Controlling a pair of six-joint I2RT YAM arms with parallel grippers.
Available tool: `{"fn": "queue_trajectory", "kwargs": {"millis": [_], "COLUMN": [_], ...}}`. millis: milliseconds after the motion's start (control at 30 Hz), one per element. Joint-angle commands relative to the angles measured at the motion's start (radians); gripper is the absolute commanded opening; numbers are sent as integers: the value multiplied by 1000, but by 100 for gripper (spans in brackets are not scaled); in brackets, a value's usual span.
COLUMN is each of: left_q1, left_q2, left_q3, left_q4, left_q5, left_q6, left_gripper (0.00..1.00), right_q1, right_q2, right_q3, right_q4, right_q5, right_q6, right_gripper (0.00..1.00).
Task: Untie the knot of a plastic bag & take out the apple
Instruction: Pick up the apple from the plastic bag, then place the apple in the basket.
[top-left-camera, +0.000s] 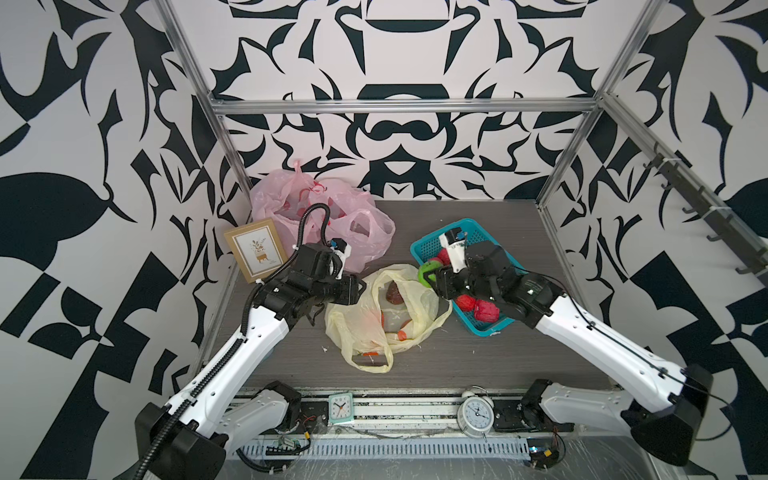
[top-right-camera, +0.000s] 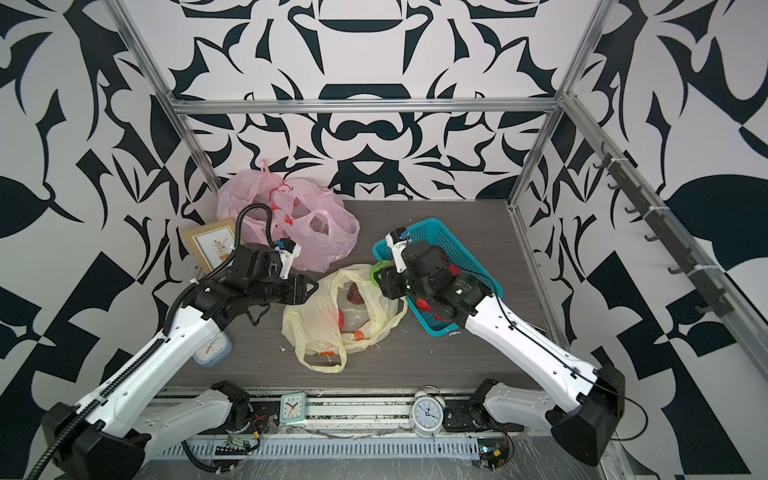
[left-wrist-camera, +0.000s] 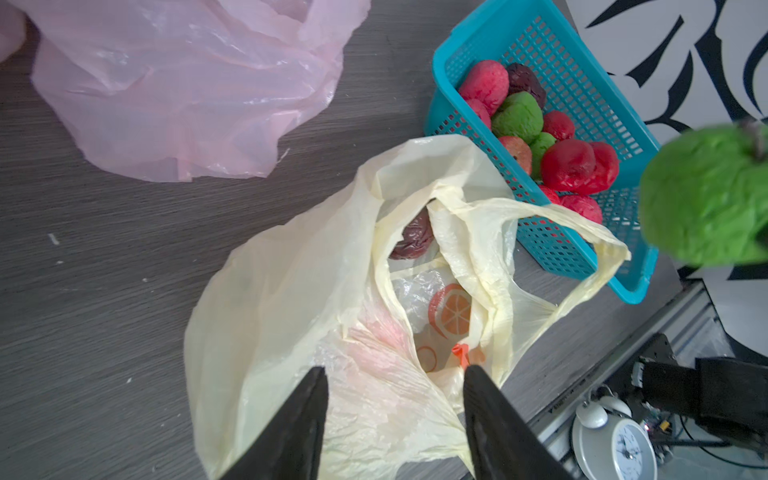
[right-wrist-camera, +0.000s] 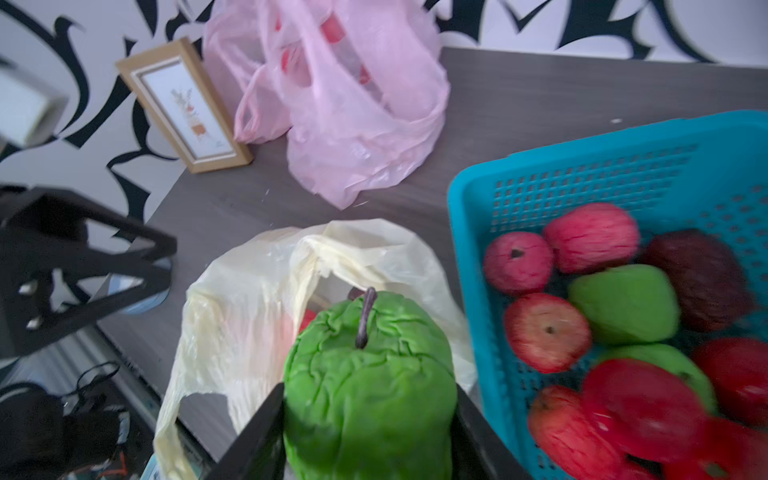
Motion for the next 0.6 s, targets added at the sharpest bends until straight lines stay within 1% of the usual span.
{"fn": "queue_trajectory", "kwargs": {"millis": [0,67,200,300,400,433,567], "left_q1": [-60,-90,-126,-149,-172,-184,-247], "left_q2": [27,58,116,161,199,238,317], "left_q3": [32,36,47,61,78,85,110], "left_q4": [2,0,11,28,45,56,104], "left_q5": [-22,-29,-21,-12,-11,-10,-27], "left_q6": [42,42,47,54,54,51,24], "left_gripper": [57,56,56,56,57,57,59], "right_q1": [-63,-109,-206,-271,-302,-307,-357], "right_q2": [7,6,-11,-21,7,27,143], "right_q3": [39,37,-6,-31,-13,-2,44], "right_q4": [-175,-268,-352,-308,-230,-203,-117], "right_q5": [230,321,360,327,283,283,279], "right_q6": [-38,-38,-44,-77,-107,-118,-162], "right_gripper": [50,52,53,54,53,53,54]}}
